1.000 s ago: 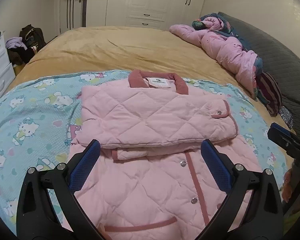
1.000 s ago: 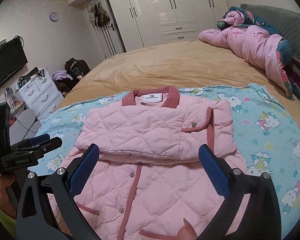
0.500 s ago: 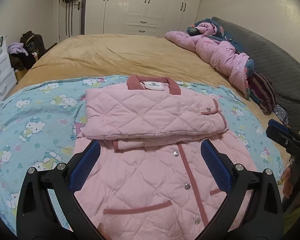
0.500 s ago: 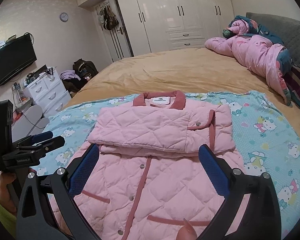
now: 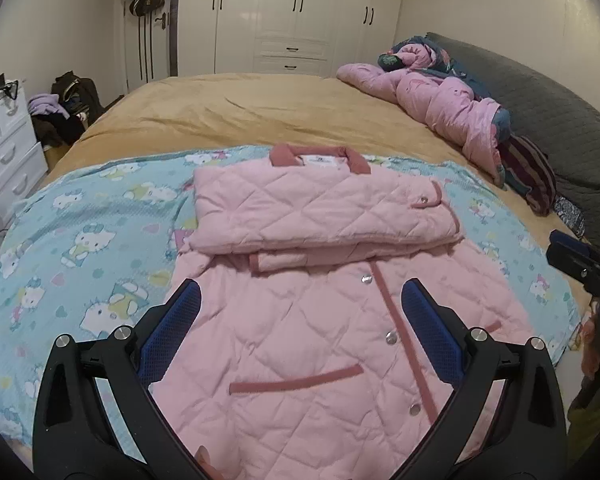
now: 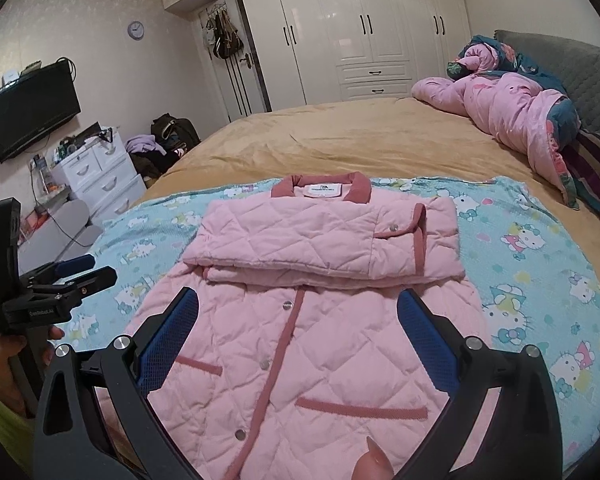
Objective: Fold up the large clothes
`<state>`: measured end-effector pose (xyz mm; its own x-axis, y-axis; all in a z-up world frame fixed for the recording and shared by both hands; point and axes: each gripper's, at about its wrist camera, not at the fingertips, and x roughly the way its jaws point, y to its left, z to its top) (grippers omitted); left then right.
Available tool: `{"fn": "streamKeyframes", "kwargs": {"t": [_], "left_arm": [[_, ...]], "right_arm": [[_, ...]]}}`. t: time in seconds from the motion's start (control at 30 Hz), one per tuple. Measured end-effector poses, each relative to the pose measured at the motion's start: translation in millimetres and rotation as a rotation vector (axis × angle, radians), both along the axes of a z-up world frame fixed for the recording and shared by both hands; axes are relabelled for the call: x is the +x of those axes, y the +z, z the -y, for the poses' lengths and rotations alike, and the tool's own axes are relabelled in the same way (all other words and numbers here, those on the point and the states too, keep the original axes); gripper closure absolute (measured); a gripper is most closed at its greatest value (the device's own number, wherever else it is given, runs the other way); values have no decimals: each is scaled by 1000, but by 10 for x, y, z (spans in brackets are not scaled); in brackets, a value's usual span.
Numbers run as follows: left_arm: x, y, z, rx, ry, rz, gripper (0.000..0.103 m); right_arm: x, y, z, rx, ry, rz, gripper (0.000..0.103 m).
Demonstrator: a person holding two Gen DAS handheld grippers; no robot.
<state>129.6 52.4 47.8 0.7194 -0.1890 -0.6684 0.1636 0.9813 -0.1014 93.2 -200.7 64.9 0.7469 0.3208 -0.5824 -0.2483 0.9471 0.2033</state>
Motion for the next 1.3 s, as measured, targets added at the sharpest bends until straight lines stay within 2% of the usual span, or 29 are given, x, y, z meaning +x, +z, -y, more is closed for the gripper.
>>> {"fn": "streamKeyframes", "kwargs": {"t": [0.33, 0.7, 1.0, 1.13, 1.3], "left_arm": [[-127, -206, -113, 3, 21, -27, 9], [-263, -582, -337, 19, 42, -80, 9], [-414, -1107, -816, 35, 120, -193, 9], [-491, -1307, -1007, -6, 136, -247, 9], [-612, -1466, -1116, -7, 145, -277, 9]], "right_arm": [[-142, -175, 58, -25, -14, -23, 4], [-259, -464, 166, -59, -22, -86, 4], [-360, -828, 432, -123, -55, -148, 4], [-398, -1003, 594, -129, -76, -190, 4], [-455, -1154, 761, -119, -99, -232, 4]]}}
